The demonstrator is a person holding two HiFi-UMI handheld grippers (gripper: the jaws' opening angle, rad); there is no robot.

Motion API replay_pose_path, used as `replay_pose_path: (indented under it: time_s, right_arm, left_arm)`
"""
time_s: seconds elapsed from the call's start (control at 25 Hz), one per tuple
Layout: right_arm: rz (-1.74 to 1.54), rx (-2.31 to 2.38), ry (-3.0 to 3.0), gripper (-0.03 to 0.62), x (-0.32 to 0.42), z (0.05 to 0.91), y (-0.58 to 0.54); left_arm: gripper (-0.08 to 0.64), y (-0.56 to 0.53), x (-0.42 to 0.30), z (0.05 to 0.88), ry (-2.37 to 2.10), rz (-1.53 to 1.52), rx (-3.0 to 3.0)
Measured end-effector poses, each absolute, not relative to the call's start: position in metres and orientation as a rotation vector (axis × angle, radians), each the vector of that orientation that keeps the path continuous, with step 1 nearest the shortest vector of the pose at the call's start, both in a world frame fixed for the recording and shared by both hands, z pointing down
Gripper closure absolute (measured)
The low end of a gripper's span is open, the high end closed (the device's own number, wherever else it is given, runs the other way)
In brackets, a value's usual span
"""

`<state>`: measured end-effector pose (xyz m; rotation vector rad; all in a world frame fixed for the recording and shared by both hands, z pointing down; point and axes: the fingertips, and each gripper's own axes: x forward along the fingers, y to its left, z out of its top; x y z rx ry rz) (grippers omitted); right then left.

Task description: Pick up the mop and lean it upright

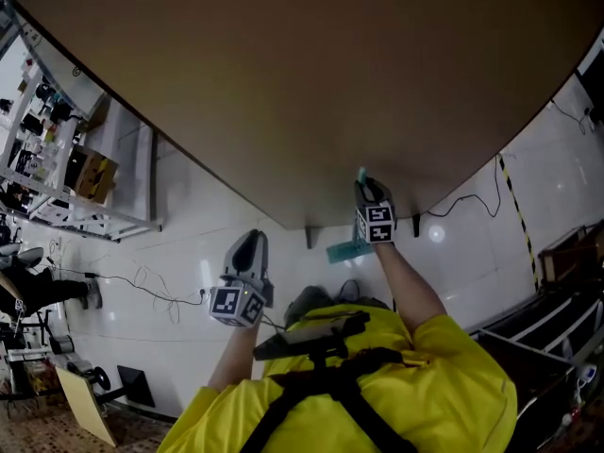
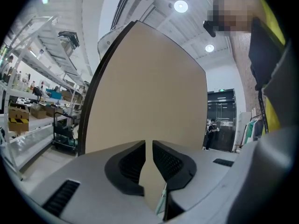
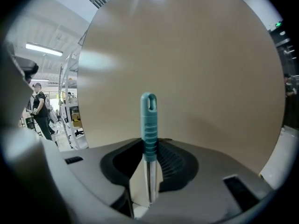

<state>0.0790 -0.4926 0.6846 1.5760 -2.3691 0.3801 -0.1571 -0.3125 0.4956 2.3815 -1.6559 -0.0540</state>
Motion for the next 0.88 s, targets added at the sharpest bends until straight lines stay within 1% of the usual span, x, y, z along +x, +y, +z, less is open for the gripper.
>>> replay_pose_path:
  time_s: [0.16, 0.36, 0.4, 0.48, 0.52, 0.64, 0.72, 0.76, 0.88]
  right_arm:
    - [0.37, 1.616, -2.32, 0.488, 0.068, 0.687, -0.518]
    - [0.327, 1.644, -2.293, 0.485, 0.067, 0.69, -0.514]
    - [0.319, 1.641, -2.304, 0.476, 0.065, 0.688, -0.514]
    - [0.297, 1.628, -2.339, 0.355, 0.061, 0.679, -0.514]
    - [0.282, 1.619, -2.358, 0.351, 0.059, 0.671, -0.511]
    - [0.254, 1.61, -2.412, 0.351, 0.056, 0.632, -0.49]
    - [0.247, 1.621, -2.487, 0.353, 0.06, 0.59, -0.461]
    - [0.231, 1.614, -2.537, 0.374, 0.063, 0.566, -0.442]
    - [0.163, 1.593, -2.676, 0.47, 0.078, 0.491, -0.391]
  left_arm:
    - [0.517, -0.313, -0.164, 0.501, -1.634, -0.071, 2.355]
    - [0.517, -0.311, -0.169, 0.504, -1.648, -0.087, 2.328]
    - [0.517, -0.313, -0.17, 0.505, -1.652, -0.09, 2.326]
    - [0.517, -0.315, -0.172, 0.507, -1.656, -0.098, 2.315]
    - [0.517, -0.316, -0.173, 0.508, -1.656, -0.102, 2.309]
    - [0.517, -0.318, -0.172, 0.505, -1.663, -0.107, 2.311]
    - [0.517, -0.318, -0.172, 0.501, -1.679, -0.12, 2.313]
    - [0.517, -0.318, -0.174, 0.499, -1.687, -0.127, 2.307]
    - [0.517, -0.319, -0.176, 0.491, -1.695, -0.132, 2.265]
